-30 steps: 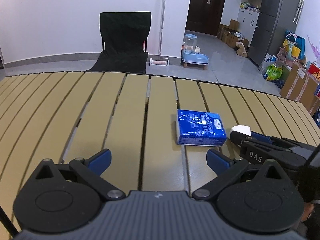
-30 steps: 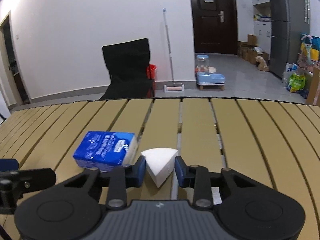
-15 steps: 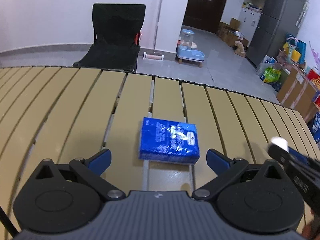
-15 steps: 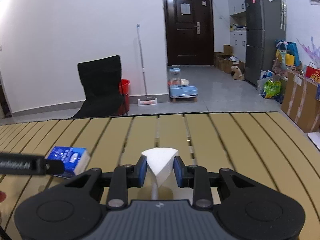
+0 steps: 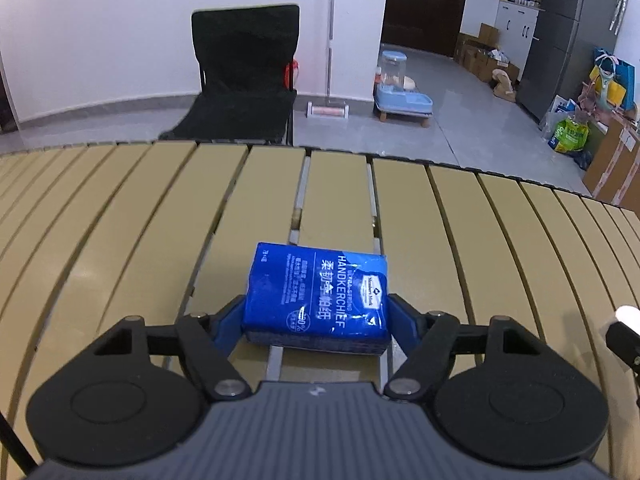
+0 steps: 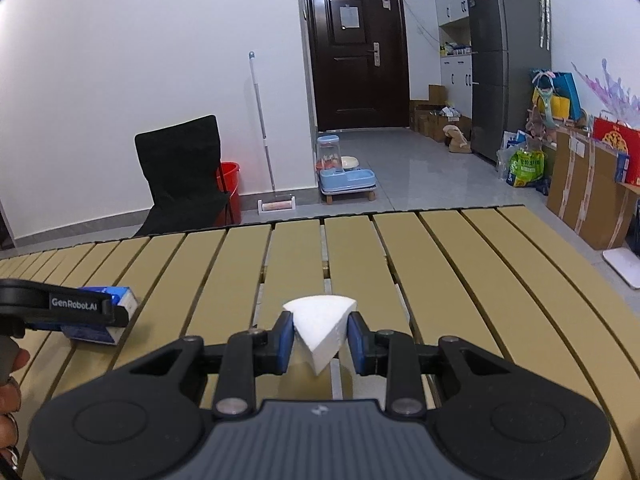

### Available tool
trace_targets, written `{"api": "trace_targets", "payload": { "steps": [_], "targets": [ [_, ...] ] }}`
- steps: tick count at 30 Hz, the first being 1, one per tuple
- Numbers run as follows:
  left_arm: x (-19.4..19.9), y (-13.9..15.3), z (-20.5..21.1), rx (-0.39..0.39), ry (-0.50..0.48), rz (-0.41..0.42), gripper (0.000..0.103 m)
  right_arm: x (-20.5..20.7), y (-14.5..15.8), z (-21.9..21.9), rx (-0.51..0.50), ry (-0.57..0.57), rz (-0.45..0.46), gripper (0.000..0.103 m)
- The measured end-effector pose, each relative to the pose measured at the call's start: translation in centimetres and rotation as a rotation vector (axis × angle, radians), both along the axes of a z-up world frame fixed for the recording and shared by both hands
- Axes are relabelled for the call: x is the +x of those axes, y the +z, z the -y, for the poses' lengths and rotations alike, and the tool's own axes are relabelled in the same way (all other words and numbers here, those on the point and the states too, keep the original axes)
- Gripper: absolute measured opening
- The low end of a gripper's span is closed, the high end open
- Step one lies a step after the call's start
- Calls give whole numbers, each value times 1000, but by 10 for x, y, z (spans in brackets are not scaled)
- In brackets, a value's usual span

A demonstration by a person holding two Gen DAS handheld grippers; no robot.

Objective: Collect trash
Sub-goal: 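Grasp the white foam wedge with the right gripper while the left gripper grasps the blue tissue pack, then carry the tissue pack with the left tool while the right tool carries the foam wedge toward the bin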

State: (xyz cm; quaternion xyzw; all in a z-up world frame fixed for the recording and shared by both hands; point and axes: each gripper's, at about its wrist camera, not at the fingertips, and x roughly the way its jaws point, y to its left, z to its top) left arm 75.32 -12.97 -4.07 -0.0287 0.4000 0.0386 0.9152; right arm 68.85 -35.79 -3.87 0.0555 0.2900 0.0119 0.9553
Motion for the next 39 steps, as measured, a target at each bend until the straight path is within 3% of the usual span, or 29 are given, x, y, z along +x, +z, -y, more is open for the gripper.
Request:
{"api": "trace_targets", "payload": {
  "steps": [15,19,39],
  "targets": [
    [-53,33,-5,48,-16,38,73,-40,16,-6,57,25,-1,28],
    [-80,46,-6,88,-30,53,73,-59,26,-18,54,47,3,28],
    [-224,105,-60,89,21,102,73,-180,79,-68,86,127,43,28]
  ]
}}
